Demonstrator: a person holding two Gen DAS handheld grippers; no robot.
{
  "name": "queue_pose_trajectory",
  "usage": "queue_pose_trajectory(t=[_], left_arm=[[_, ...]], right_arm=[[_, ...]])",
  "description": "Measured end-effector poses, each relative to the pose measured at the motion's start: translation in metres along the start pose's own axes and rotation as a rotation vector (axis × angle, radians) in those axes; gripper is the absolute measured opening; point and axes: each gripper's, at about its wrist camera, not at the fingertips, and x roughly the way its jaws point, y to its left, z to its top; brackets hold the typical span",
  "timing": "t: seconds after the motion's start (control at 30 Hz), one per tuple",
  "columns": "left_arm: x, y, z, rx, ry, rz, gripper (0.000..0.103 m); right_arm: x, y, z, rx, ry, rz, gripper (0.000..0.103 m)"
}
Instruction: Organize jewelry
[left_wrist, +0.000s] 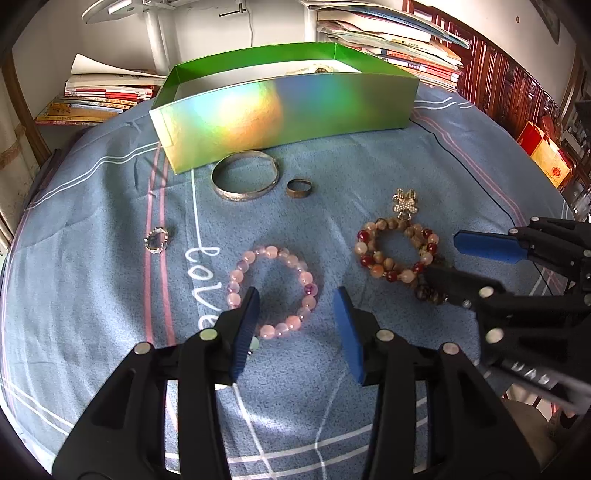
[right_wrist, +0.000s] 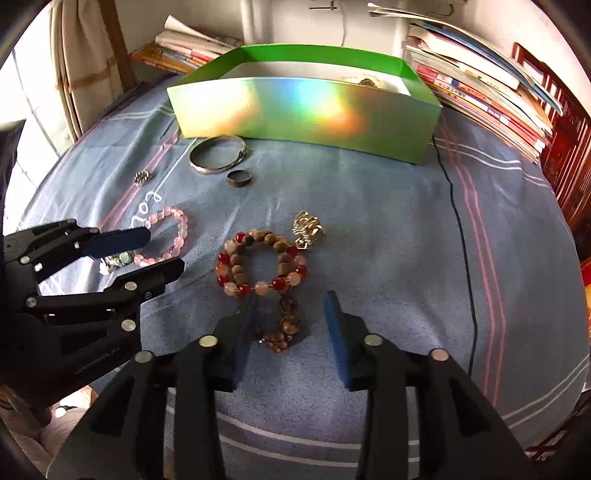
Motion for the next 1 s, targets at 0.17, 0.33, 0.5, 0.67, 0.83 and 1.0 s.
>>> queue_pose_trajectory(t=[0.17, 0.33, 0.5, 0.67, 0.83, 1.0], left_arm=[[0.002, 0.001, 0.001, 0.003, 0.004, -0.003, 0.047], [0.003, 0.003, 0.002, -0.002, 0.002, -0.003, 0.05], [0.003, 0.003, 0.002, 0.001, -0.003, -0.001, 0.05], [0.003, 0.003, 0.001, 0.001, -0.015, 0.003, 0.042], [0.003, 0.005, 0.002, -0.029, -0.02, 0.004, 0.01], [0.001, 0.024, 0.004, -0.107, -0.021, 0.037, 0.009]], right_arm=[[0.004, -0.016, 0.008, 0.095, -0.053, 0.02, 0.039], [0.006, -0.011, 0.006, 0.053, -0.014, 0.005, 0.039], [0.005, -0.006, 0.003, 0.023, -0.001, -0.023, 0.039], [0.003, -0.004, 0.001, 0.027, -0.013, -0.062, 0.018], [0.002, -0.015, 0.0, 0.085, -0.021, -0.08, 0.011], [-0.004, -0.038, 0.0, 0.164, -0.051, -0.108, 0.011]])
